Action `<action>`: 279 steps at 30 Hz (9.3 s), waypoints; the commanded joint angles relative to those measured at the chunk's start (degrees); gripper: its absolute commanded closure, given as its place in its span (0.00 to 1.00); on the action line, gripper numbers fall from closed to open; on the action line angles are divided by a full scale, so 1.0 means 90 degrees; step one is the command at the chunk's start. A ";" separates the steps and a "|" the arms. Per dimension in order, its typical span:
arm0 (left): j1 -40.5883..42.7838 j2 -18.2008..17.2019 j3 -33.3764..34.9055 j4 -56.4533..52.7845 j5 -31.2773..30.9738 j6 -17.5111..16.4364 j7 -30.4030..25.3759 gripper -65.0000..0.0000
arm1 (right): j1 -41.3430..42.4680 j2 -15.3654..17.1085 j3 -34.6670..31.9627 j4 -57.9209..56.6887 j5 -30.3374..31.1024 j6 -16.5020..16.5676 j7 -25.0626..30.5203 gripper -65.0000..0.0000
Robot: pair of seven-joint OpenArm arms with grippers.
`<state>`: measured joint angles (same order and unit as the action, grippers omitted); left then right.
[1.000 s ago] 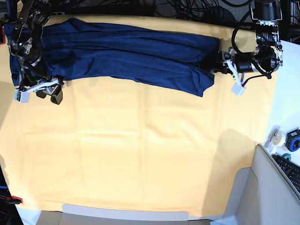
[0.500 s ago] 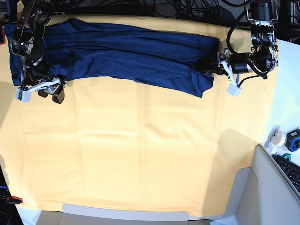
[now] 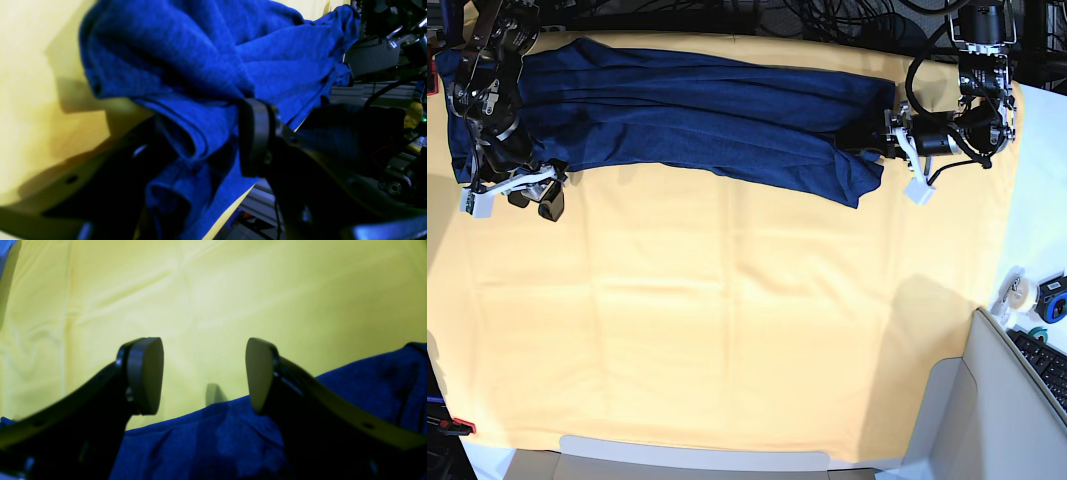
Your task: Fold the T-shirt properly
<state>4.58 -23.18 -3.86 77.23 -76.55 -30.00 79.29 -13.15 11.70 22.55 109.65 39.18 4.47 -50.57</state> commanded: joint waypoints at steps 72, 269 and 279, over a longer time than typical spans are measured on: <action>-0.1842 0.2024 0.4526 0.0967 0.1400 0.0036 -0.1371 1.00 | -0.0390 0.0179 0.2609 -0.0163 0.0008 0.0036 0.0143 0.41; -0.1647 0.3303 0.6265 0.0449 0.5532 0.1980 -0.4243 0.99 | -0.0263 -0.0202 0.2315 -0.0788 0.0008 0.0045 0.0153 0.41; -0.1608 0.3469 0.6226 0.0664 0.5502 0.2801 -0.5542 0.99 | -0.0263 -0.0202 0.2306 -0.0788 0.0008 0.0045 0.0153 0.41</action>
<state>-9.17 7.14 52.42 81.73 -26.74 -4.38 31.07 -15.57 9.13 43.09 101.56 38.94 4.47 -50.39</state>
